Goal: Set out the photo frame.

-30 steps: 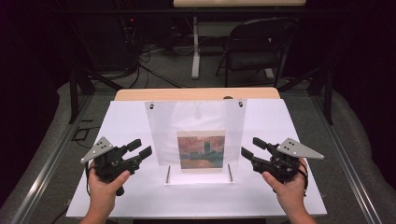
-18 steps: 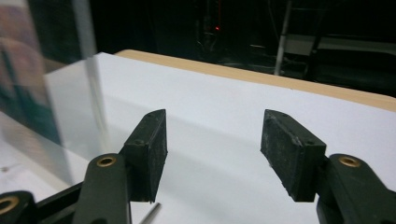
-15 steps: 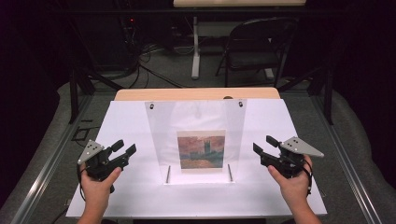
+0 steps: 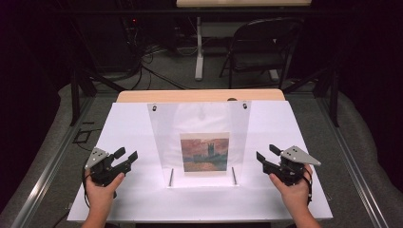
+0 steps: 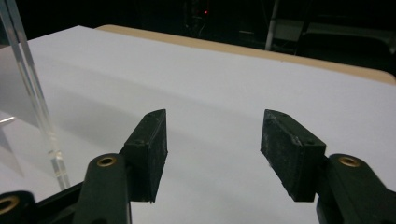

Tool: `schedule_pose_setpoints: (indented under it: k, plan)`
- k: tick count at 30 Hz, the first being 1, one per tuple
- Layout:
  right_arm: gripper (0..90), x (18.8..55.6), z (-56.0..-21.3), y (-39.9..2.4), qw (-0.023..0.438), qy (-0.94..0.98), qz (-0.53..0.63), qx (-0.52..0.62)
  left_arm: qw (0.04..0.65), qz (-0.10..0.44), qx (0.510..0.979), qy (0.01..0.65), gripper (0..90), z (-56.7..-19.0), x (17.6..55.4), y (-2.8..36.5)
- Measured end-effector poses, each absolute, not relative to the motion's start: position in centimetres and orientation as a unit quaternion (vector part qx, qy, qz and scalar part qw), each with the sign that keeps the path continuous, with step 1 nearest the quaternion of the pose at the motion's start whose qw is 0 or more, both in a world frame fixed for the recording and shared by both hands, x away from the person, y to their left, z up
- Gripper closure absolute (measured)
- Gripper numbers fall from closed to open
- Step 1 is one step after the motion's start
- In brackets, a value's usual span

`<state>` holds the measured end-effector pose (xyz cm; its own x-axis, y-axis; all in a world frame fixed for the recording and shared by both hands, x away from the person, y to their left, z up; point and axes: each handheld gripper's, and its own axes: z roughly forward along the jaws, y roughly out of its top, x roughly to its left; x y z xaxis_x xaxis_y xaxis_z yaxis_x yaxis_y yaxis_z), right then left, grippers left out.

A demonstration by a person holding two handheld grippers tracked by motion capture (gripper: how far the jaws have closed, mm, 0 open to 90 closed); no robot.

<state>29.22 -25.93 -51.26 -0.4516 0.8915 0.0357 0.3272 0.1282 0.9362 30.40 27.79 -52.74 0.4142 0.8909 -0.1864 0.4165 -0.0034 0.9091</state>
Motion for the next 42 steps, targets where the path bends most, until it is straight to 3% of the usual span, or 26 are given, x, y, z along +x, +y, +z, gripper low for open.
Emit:
schedule_pose_setpoints:
  k: [18,42]
  plan:
    - [40.1,30.3,-53.7,-24.5,0.245,0.740,0.451,0.434,0.491,0.205,0.709,0.463,41.7,-54.1,30.7,25.5]
    - [40.2,30.8,-54.3,-25.2,0.213,0.733,0.457,0.458,0.488,0.186,0.708,0.476,41.4,-54.6,31.0,25.8]
